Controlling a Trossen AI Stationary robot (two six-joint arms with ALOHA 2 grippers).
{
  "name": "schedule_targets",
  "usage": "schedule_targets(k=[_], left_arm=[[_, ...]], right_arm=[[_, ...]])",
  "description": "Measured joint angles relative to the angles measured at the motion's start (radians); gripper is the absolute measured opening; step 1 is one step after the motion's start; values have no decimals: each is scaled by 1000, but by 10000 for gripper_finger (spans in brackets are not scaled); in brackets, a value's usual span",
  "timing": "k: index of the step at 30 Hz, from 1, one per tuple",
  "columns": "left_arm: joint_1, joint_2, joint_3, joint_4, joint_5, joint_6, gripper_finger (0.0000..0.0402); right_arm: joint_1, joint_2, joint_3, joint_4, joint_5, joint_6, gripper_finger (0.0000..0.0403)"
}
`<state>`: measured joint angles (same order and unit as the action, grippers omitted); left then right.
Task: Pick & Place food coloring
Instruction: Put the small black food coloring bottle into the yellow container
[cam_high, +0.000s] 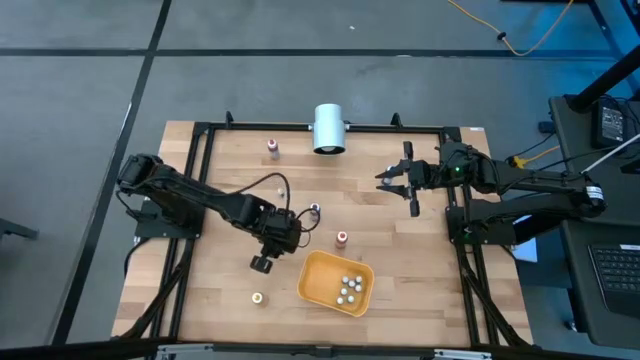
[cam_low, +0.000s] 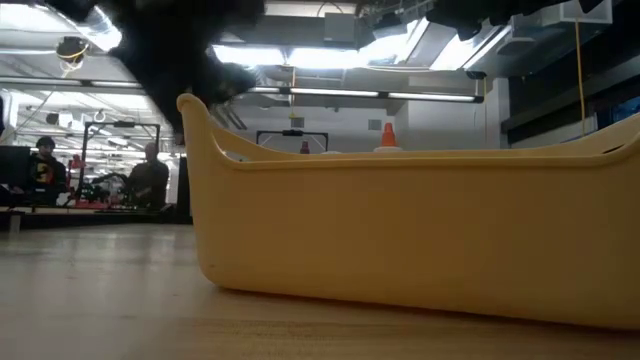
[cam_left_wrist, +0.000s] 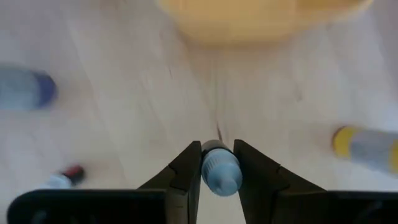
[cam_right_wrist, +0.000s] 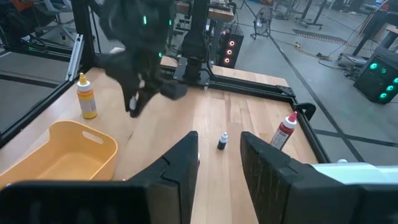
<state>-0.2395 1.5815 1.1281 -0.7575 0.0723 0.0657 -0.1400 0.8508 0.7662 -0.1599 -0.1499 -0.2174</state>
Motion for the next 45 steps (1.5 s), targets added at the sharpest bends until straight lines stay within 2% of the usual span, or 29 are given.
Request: schedule_targets(k=[9, 16, 36, 40, 45], left_arm=[[43, -59, 244, -219, -3, 27, 76], [63, -70, 372, -376, -75, 61, 80], [52, -66, 387, -368, -29, 96, 81], [40, -13, 468, -370, -28, 141, 82], [40, 108, 656, -369, -29, 205, 78]], right_arm=[[0, 0, 0, -2, 0, 0, 123], [0, 0, 0, -2, 0, 0, 123], [0, 0, 0, -2, 0, 0, 123], [0, 0, 0, -2, 0, 0, 123], [0, 0, 0, -2, 0, 0, 123]])
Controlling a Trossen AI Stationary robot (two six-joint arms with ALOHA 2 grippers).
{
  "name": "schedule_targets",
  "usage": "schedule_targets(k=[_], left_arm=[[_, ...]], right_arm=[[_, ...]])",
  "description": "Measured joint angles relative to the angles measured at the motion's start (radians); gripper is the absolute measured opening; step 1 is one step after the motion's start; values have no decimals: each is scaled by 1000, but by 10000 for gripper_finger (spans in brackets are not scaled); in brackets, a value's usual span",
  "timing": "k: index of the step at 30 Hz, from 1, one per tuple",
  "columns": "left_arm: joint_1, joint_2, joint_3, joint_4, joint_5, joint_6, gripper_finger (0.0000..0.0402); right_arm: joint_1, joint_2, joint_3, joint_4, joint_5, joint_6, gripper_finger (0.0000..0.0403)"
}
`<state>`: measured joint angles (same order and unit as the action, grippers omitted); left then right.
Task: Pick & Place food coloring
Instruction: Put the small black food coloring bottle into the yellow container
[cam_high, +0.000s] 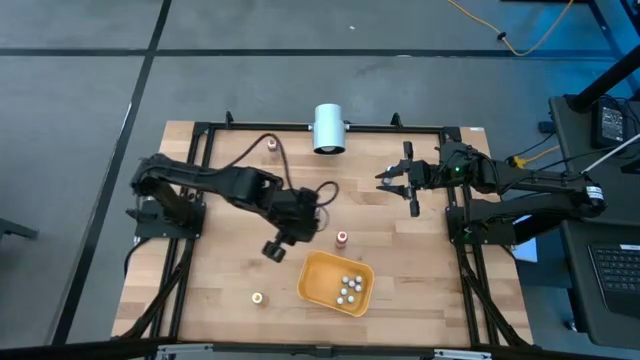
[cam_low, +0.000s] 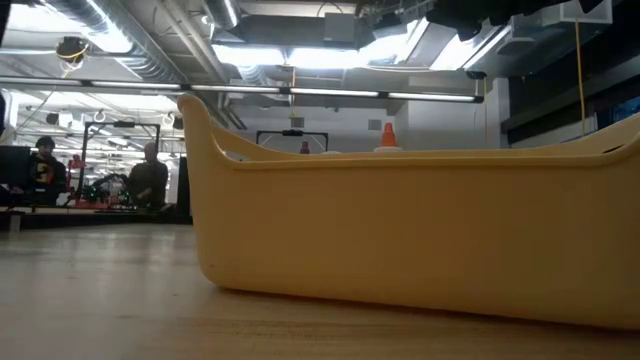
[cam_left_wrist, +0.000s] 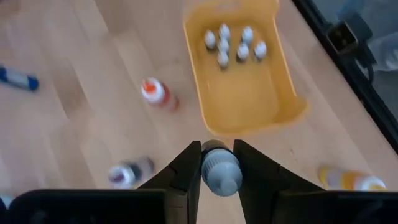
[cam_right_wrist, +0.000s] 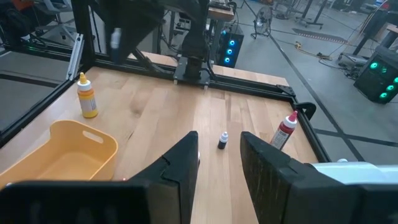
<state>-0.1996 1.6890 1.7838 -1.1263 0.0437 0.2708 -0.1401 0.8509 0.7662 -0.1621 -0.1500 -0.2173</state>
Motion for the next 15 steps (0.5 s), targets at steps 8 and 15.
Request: schedule_targets(k=[8, 15], left_arm=[[5, 253, 334, -86, -2, 74, 83], [5, 344, 459, -92, -2, 43, 85]], right_arm=[[0, 0, 0, 0, 0, 0, 123], [0, 0, 0, 0, 0, 0, 123]])
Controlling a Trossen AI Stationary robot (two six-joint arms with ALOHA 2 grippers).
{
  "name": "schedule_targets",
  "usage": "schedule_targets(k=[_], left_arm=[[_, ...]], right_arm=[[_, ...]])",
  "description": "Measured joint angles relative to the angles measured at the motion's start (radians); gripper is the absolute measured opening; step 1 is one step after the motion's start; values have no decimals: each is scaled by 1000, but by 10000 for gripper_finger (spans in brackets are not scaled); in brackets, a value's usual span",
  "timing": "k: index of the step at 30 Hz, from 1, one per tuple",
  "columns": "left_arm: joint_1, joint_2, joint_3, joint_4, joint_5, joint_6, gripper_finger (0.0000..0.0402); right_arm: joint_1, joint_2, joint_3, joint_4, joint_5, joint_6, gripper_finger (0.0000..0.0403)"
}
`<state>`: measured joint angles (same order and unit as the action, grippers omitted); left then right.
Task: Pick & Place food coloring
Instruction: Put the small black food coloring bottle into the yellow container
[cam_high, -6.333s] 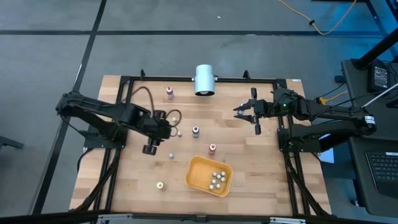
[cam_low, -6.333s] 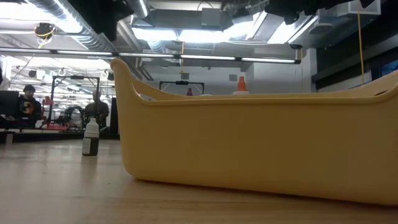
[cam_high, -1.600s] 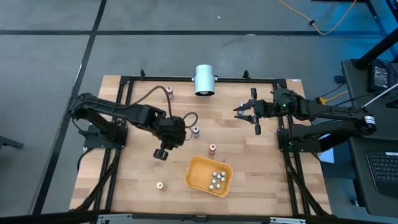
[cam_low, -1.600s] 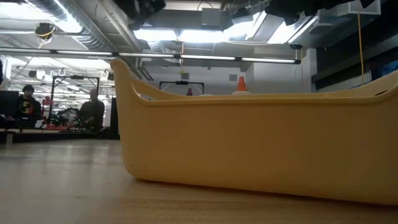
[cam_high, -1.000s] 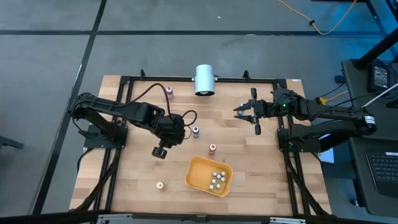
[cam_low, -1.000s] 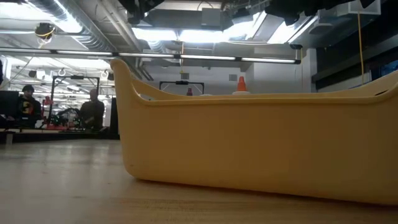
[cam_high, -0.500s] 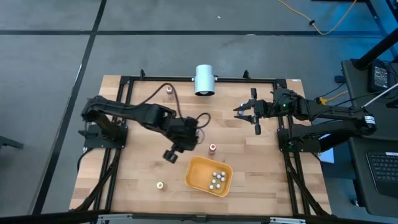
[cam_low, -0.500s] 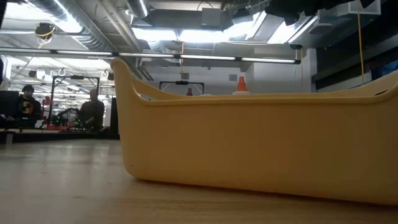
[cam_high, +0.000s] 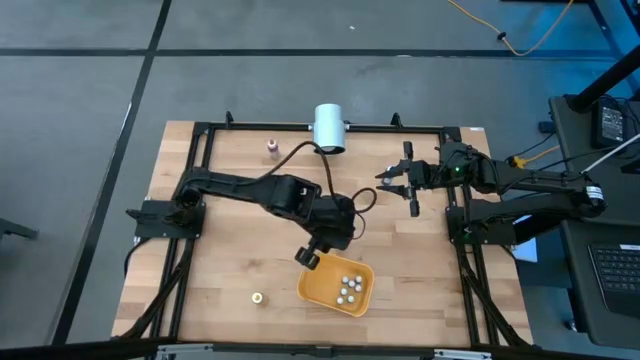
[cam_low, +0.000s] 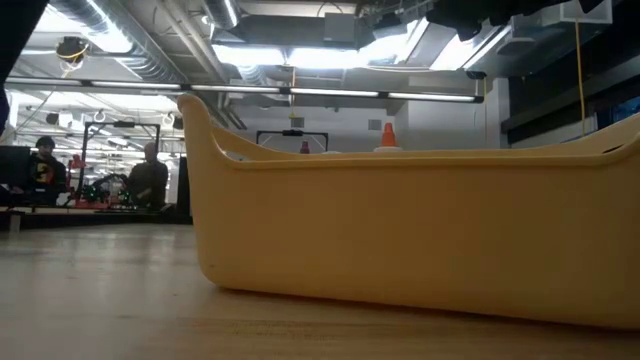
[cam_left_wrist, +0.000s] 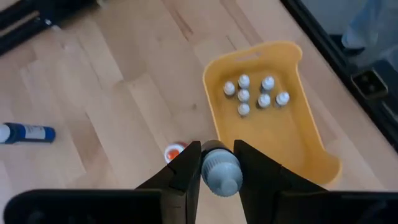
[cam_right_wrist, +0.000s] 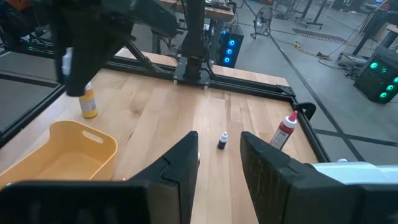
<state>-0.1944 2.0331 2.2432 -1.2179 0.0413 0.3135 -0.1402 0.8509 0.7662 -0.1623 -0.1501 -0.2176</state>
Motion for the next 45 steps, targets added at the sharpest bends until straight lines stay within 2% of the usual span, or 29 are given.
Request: schedule_targets(k=[14, 30, 37, 45], left_arm=[[-2, 20, 2, 5, -24, -104, 87], [-40, 180, 2, 61, 155, -108, 85], [-39, 222, -6, 129, 160, -102, 85], [-46, 302, -9, 126, 160, -118, 86]], right_arm=[[0, 0, 0, 0, 0, 0, 123], [0, 0, 0, -7, 0, 0, 123], [0, 0, 0, -7, 0, 0, 123], [0, 0, 0, -24, 0, 0, 123]])
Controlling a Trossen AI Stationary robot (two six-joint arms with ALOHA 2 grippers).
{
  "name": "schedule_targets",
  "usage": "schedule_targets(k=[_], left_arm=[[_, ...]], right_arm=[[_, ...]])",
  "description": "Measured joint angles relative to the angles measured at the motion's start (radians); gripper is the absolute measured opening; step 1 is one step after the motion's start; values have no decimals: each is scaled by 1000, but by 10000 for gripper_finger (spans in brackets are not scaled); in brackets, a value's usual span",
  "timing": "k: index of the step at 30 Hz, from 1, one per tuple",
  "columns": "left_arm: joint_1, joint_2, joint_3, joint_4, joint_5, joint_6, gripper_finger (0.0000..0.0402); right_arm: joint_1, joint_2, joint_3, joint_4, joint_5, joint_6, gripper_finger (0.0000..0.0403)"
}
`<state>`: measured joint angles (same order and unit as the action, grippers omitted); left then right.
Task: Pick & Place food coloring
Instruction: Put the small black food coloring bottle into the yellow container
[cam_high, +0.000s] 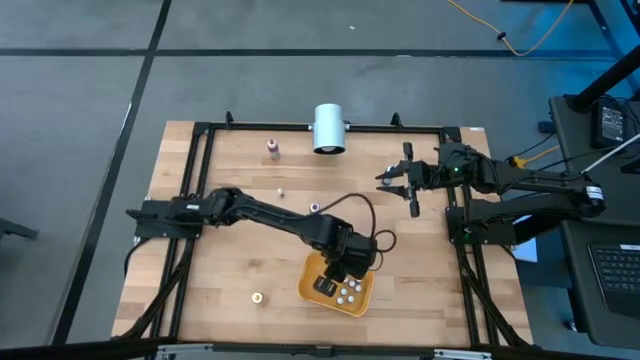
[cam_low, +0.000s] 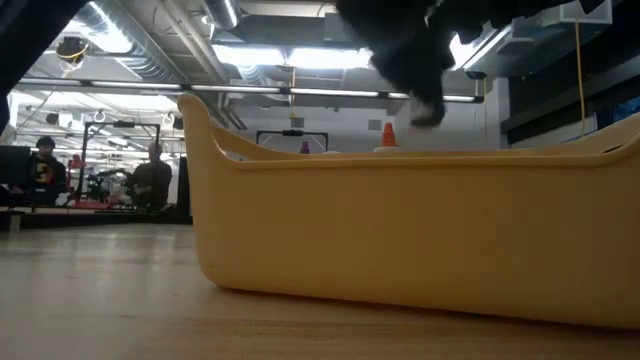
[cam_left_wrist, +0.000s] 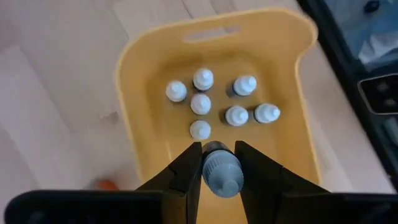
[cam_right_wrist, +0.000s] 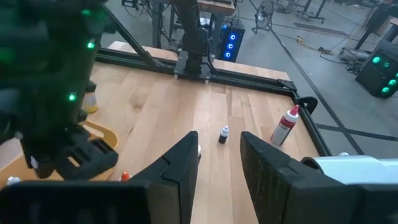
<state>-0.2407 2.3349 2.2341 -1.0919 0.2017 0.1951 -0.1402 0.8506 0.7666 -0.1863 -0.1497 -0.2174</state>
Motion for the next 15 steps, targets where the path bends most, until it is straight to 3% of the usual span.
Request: schedule_targets(k=[15], left_arm=[[-14, 52, 0, 21, -50, -61, 86]], right_arm=[[0, 0, 0, -1, 0, 0, 123]])
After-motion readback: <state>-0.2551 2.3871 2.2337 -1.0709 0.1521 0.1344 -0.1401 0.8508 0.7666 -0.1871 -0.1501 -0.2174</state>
